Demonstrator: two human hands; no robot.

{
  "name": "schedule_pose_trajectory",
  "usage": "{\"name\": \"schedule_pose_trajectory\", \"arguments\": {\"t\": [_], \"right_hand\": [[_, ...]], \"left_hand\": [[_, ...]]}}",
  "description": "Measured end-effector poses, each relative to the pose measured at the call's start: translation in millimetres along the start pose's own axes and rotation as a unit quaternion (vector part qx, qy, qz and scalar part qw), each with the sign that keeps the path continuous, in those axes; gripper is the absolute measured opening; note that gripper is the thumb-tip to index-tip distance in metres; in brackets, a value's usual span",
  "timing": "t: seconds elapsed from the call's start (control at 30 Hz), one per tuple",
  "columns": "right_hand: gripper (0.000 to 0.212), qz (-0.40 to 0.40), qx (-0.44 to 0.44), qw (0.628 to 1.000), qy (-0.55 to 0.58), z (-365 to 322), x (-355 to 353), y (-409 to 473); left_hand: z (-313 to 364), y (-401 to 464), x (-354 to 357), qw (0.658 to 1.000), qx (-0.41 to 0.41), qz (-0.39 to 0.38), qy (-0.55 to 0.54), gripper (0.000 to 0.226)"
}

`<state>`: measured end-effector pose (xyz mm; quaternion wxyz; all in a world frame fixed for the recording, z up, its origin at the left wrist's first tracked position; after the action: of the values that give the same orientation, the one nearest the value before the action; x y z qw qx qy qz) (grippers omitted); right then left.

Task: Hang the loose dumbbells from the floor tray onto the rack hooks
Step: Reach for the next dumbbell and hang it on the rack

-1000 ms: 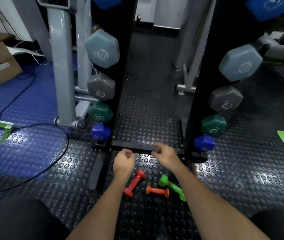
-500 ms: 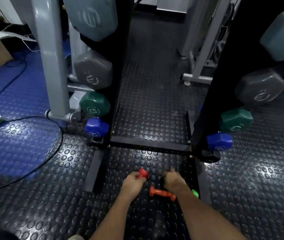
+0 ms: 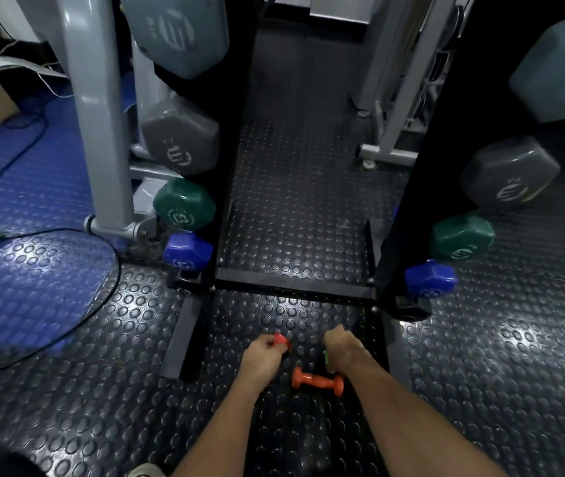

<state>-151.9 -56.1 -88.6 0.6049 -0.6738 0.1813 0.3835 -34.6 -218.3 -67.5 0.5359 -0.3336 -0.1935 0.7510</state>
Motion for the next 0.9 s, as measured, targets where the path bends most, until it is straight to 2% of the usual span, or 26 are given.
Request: {"name": "schedule_pose_trajectory", "arguments": {"t": [0.1, 0.17, 0.23, 0.33, 0.4, 0.5, 0.63, 0.73, 0.83, 0.9], "right_hand": [[0.044, 0.032, -0.007, 0.999, 0.012, 5.1, -35.6, -24.2], [0.054, 0.061, -0.015, 0.998, 0.029, 4.6, -58.9, -37.4], [0.055, 0.097, -0.041, 0.992, 0.065, -6.8, -91.1, -61.4], [0.050, 0.136, -0.089, 0.981, 0.107, -31.0, -140.4, -101.5], [0.050, 0.177, -0.134, 0.965, 0.142, -49.1, -171.9, -130.8], [0.058, 0.234, -0.186, 0.940, 0.167, -72.4, -206.2, -173.1], [0.069, 0.297, -0.252, 0.903, 0.180, -103.6, -243.6, -226.7], [0.081, 0.292, -0.296, 0.890, 0.189, -124.1, -270.4, -254.2], [0.071, 0.279, -0.352, 0.874, 0.184, -138.4, -295.4, -274.9], [0.066, 0.265, -0.391, 0.854, 0.219, -143.4, -314.3, -289.8]], "left_hand": [[7.9, -12.8, 3.3, 1.000, -0.006, -0.016, -0.003, 0.028], [9.3, -23.0, 4.8, 0.999, -0.031, -0.026, -0.028, 0.022], [11.7, -35.9, 4.5, 0.994, -0.069, -0.033, -0.081, 0.021], [24.8, -54.3, -1.2, 0.971, -0.122, -0.046, -0.201, 0.033], [40.9, -66.0, -10.5, 0.947, -0.132, -0.039, -0.290, 0.037], [76.8, -83.3, -30.3, 0.909, -0.100, -0.024, -0.405, 0.043], [118.4, -101.5, -78.6, 0.817, -0.025, 0.072, -0.571, 0.028], [141.9, -118.1, -112.4, 0.772, 0.045, 0.133, -0.620, 0.031], [163.5, -143.2, -147.1, 0.722, 0.093, 0.206, -0.654, 0.026], [181.6, -160.5, -172.5, 0.691, 0.128, 0.242, -0.669, 0.021]]}}
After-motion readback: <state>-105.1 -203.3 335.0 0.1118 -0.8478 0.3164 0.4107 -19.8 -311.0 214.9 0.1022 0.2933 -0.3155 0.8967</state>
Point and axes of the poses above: each hand's wrist, its own y-axis towards the middle knuckle, its own x-axis out of the palm, z = x × y, the point moved 7 cm from there along y, towards the middle knuckle, and after that the axes turned 1 degree about -y, right-handed, at the moved point
